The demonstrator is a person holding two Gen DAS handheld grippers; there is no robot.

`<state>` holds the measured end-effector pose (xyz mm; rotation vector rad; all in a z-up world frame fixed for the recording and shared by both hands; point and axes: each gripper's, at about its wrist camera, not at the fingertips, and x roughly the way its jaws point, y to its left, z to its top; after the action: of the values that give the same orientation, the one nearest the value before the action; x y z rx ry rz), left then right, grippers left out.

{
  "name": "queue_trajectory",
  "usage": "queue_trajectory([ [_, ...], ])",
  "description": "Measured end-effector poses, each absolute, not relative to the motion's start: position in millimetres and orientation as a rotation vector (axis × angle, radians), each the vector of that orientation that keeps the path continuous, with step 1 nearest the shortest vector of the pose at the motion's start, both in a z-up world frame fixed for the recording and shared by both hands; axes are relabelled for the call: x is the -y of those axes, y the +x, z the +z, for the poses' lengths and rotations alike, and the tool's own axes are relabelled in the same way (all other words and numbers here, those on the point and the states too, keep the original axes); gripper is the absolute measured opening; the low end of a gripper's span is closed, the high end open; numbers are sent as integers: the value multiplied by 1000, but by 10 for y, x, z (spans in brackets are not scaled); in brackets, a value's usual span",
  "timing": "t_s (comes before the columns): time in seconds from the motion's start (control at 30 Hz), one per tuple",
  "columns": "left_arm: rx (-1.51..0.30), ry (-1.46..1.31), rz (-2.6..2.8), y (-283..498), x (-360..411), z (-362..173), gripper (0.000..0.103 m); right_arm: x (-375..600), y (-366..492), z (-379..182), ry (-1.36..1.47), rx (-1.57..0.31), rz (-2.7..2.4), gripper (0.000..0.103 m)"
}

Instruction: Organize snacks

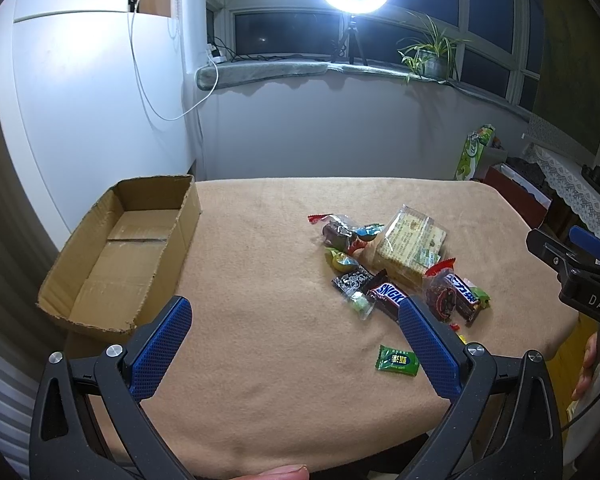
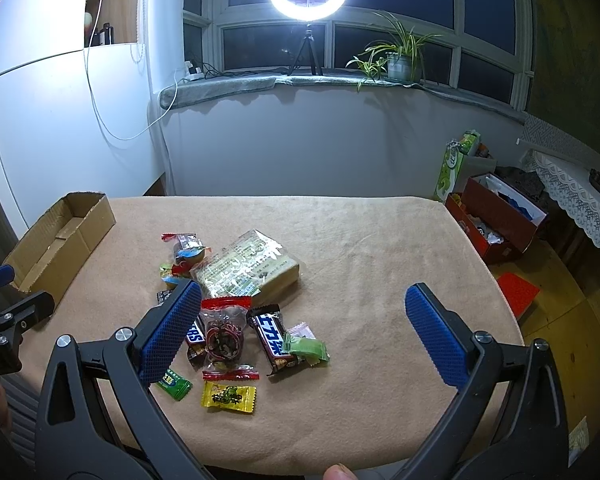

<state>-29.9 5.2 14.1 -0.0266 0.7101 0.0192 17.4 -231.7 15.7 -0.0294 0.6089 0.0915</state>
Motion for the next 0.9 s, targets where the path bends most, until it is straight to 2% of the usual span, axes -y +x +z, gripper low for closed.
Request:
queue_trajectory([
  [0.9, -713, -31, 19, -304, -70, 122, 103, 2324, 157, 155, -37, -616, 95, 103],
])
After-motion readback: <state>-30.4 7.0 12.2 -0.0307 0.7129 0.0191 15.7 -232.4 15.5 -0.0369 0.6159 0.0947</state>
